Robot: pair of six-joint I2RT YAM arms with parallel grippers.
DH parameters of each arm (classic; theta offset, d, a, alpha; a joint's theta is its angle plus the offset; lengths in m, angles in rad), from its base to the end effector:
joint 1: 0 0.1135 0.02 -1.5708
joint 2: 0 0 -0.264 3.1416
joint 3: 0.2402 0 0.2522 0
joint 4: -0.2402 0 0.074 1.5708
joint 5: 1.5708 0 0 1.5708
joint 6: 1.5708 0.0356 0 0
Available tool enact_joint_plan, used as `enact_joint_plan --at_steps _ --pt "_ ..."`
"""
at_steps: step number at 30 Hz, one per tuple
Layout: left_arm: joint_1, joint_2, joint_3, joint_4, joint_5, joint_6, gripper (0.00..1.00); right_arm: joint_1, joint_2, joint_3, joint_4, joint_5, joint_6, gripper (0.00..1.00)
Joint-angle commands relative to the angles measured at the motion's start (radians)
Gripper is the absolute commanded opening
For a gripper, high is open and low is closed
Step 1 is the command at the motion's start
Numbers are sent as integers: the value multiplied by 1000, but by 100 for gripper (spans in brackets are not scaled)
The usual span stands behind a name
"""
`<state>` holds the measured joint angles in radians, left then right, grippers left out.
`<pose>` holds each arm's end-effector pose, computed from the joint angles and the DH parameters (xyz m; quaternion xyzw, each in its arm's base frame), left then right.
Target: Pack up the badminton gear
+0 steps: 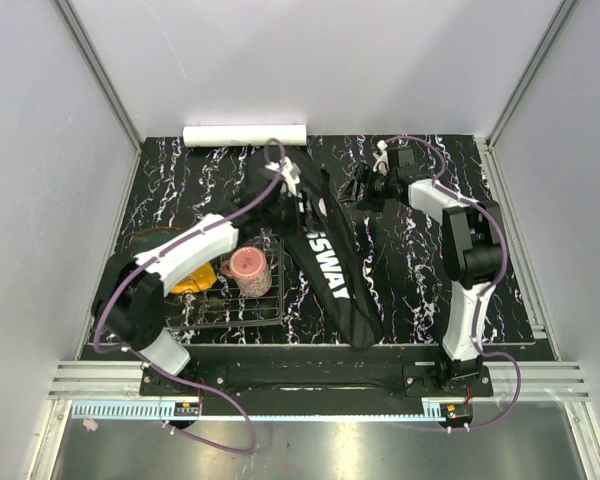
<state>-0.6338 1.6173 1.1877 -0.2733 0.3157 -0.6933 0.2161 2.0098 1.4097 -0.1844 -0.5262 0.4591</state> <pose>0.2853 -0.2234 0.2600 0.0394 0.8976 -0.3681 0.2393 0.4283 0.1123 0.1896 0.0092 0.8974 0.3492 0.2695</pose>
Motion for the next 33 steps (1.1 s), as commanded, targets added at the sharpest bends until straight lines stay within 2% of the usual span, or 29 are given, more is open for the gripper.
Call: enact_joint_plan --at_steps 1,10,15,17,19,20,22,23,26,28,30,33 --pt "88 -114 52 -38 -90 81 61 5 95 103 -35 -70 -117 73" --pt "121 -126 82 -53 -90 103 62 29 239 109 10 -237 -152 73" --pt "123 -131 76 -41 -83 98 61 71 282 104 108 -328 -99 68" --pt "123 -137 76 -38 -84 97 61 81 305 86 214 -356 -54 61" --pt "123 -139 75 -37 -81 91 61 83 323 81 249 -359 -13 53" --pt "123 -137 78 -35 -81 89 61 85 325 80 279 -359 -2 42" --pt "125 -132 82 -35 -75 80 61 85 314 77 299 -321 33 33" --pt "125 -129 87 -32 -72 77 61 85 307 80 301 -319 36 19" --pt "126 -112 107 -38 -64 55 59 85 236 94 257 -284 55 2" --pt "131 -90 124 -43 -53 32 57 86 163 124 189 -232 27 0" --pt "134 -71 170 -82 -55 15 57 86 106 138 15 -163 -15 0" --pt "151 -37 190 -83 -18 -56 54 107 -55 132 -166 30 -116 0"
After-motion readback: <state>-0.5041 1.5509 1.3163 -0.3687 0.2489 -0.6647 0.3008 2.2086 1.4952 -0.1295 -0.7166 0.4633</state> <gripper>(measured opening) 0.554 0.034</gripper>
